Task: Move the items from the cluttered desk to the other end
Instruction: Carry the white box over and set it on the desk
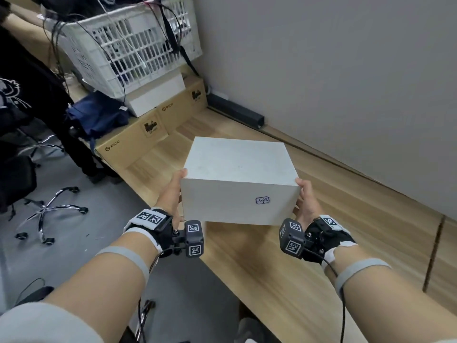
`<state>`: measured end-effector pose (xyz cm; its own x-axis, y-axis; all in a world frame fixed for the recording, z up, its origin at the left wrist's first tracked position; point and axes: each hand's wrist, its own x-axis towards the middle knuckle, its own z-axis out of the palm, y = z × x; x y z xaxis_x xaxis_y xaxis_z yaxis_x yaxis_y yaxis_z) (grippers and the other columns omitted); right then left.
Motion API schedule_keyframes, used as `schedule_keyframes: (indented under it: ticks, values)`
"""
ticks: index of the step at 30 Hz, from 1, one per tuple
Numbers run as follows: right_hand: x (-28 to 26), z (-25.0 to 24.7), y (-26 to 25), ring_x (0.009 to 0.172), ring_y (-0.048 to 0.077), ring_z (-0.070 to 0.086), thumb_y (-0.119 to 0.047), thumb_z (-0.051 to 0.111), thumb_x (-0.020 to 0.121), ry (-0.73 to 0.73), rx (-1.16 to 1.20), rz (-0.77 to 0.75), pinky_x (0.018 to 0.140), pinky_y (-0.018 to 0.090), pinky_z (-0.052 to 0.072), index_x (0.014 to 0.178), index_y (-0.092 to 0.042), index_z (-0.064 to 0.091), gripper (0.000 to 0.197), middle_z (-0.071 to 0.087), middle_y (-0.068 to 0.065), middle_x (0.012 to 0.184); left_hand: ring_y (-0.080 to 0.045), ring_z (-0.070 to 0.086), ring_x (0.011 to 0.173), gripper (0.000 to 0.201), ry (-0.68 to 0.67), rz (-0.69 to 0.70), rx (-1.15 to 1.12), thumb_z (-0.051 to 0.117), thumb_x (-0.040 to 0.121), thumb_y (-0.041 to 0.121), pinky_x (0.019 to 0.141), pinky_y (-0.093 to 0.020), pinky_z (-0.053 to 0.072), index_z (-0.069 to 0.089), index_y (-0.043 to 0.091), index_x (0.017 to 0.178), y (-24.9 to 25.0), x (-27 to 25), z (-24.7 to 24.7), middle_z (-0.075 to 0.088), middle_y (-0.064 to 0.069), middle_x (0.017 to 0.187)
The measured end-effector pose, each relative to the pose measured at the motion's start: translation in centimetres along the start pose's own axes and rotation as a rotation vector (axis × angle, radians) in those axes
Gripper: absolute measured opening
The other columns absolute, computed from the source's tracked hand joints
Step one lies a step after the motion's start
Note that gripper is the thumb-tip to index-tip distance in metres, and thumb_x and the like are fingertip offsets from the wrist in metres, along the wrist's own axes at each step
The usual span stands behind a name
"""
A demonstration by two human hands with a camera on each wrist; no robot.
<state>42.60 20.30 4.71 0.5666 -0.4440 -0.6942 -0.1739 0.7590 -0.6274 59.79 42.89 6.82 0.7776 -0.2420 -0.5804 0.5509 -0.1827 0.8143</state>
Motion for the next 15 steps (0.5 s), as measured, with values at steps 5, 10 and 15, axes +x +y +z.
schedule_keyframes:
  ticks: [5, 10, 15]
  values:
    - [5.7, 4.7, -1.6, 0.090, 0.021, 0.053, -0.056, 0.056, 0.085, 0.039, 0.004, 0.030, 0.061, 0.032, 0.047, 0.128, -0.022, 0.056, 0.055, 0.055, 0.007, 0.115, -0.023, 0.061, 0.100, 0.053, 0.009, -0.052, 0.046, 0.056, 0.080, 0.067, 0.085, -0.047, 0.054, 0.061, 0.025, 0.113, 3.5, 6.6, 0.0, 0.063, -0.002, 0.112]
    - [9.8, 7.6, -2.5, 0.093, 0.021, 0.055, -0.056, 0.059, 0.083, 0.095, 0.032, 0.036, 0.056, 0.032, 0.052, 0.127, -0.024, 0.056, 0.054, 0.057, 0.004, 0.118, -0.022, 0.062, 0.102, 0.059, -0.005, -0.093, 0.026, 0.061, 0.074, 0.068, 0.081, -0.046, 0.056, 0.063, 0.026, 0.116, 6.0, 12.2, 0.1, 0.065, -0.002, 0.113]
    - [13.7, 11.2, -3.3, 0.093, 0.022, 0.056, -0.053, 0.062, 0.083, 0.166, 0.068, 0.010, 0.061, 0.035, 0.050, 0.123, -0.023, 0.056, 0.051, 0.059, 0.004, 0.114, -0.013, 0.063, 0.102, 0.051, 0.012, -0.044, 0.002, 0.058, 0.076, 0.074, 0.086, -0.043, 0.052, 0.067, 0.036, 0.109, 8.3, 18.6, 0.3, 0.070, 0.008, 0.109]
